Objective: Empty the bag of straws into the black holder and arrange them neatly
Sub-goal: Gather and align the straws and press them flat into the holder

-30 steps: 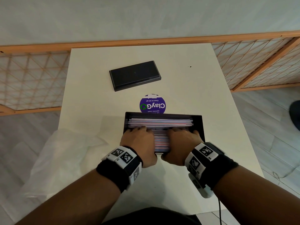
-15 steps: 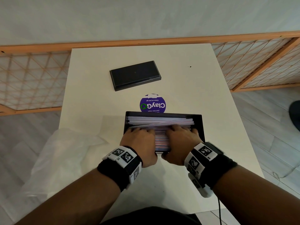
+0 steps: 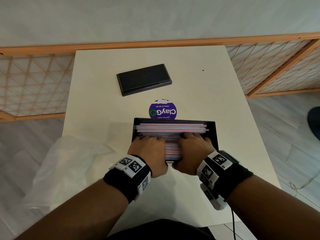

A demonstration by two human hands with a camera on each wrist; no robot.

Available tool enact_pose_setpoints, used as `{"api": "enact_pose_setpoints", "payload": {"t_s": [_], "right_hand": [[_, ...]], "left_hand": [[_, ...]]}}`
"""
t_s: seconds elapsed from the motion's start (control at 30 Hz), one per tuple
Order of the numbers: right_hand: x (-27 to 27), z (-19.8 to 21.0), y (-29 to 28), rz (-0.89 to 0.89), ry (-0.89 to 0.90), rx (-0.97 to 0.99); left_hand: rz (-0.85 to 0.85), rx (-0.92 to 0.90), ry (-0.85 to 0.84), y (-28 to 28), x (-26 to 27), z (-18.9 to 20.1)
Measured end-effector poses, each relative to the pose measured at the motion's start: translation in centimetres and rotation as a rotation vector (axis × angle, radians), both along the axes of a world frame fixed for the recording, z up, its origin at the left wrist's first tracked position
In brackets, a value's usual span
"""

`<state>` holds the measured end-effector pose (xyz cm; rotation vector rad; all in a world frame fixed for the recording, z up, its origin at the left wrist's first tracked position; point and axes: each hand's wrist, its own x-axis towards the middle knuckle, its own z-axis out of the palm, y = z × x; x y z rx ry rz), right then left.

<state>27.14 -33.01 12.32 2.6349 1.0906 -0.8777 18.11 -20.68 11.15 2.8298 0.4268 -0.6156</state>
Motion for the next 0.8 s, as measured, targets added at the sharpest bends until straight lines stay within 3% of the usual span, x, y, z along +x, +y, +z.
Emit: {"api": "enact_pose_setpoints", "payload": {"t_s": [0.53, 0.7, 0.8], "right_hand": [[0.0, 0.1, -0.1, -0.003, -0.013, 0.01], [-0.2, 0.9, 0.3, 0.109, -0.041, -0.011], [-0.3, 0.8, 0.6, 0.058, -0.016, 0.016]], "left_hand": [[-0.006, 0.008, -0.041, 0.0, -0.2, 0.1], [0.011, -0.009, 0.018, 0.0, -0.1, 0.1], [0.0, -0.008, 0.001, 0.1, 0.0, 0.0]]}}
